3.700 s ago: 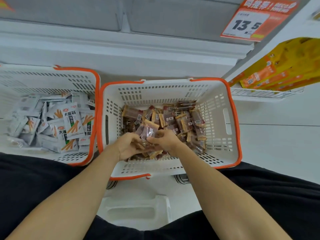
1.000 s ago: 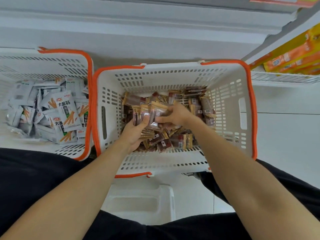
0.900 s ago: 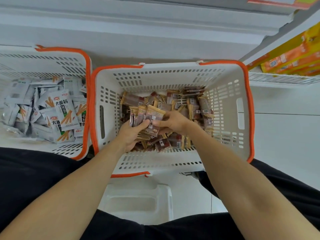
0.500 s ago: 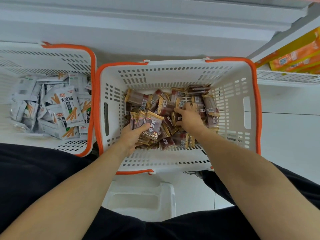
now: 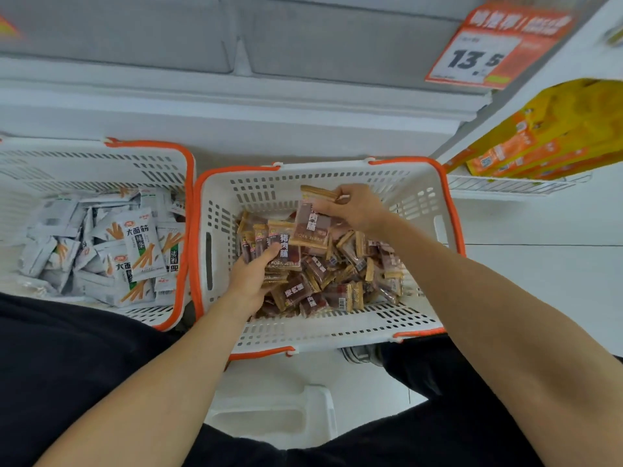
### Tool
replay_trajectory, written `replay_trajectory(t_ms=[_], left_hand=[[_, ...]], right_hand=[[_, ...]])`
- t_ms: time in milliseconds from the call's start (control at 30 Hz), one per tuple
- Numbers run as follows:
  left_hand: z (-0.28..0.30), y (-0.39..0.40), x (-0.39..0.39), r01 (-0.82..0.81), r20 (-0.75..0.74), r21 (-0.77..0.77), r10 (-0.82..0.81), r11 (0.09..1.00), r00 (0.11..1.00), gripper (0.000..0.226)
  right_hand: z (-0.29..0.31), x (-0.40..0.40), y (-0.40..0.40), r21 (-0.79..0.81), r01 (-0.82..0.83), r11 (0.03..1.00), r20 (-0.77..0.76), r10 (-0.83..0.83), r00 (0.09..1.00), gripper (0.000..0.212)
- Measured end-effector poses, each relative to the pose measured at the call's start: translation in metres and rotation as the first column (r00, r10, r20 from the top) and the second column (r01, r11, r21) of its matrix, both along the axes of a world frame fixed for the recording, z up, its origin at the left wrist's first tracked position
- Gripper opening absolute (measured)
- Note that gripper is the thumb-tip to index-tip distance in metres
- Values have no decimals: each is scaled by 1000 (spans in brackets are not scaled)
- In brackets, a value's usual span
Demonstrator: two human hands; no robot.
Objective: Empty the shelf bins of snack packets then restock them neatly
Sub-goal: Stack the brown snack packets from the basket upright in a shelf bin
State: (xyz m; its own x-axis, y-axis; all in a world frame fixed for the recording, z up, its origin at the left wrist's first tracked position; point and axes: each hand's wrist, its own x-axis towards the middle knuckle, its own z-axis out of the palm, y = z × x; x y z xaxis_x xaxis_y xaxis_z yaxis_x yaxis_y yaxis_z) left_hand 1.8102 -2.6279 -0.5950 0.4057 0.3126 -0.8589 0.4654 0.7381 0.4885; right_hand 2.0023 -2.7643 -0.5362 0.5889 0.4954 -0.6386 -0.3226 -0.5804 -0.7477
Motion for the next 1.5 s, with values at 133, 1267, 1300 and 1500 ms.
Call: replay_trajectory(t_ms=[133,1267,1300,1500], left_hand=[[47,2,17,8,194,-56,3,998,981,66],[259,129,49,394,96,844,-825,365,557,59],[267,142,50,354,30,895,-829,271,559,58],[292,211,44,39,196,945,-660,323,725,42]], right_hand=[[50,-4,8,-57,-90,994,38,92,995,40],[207,-43,92,456,-73,887,-59,112,992,52],[216,-37,107,436,-103,894,30,100,995,55],[251,-24,217,420,-122,899,331,-27,943,46]])
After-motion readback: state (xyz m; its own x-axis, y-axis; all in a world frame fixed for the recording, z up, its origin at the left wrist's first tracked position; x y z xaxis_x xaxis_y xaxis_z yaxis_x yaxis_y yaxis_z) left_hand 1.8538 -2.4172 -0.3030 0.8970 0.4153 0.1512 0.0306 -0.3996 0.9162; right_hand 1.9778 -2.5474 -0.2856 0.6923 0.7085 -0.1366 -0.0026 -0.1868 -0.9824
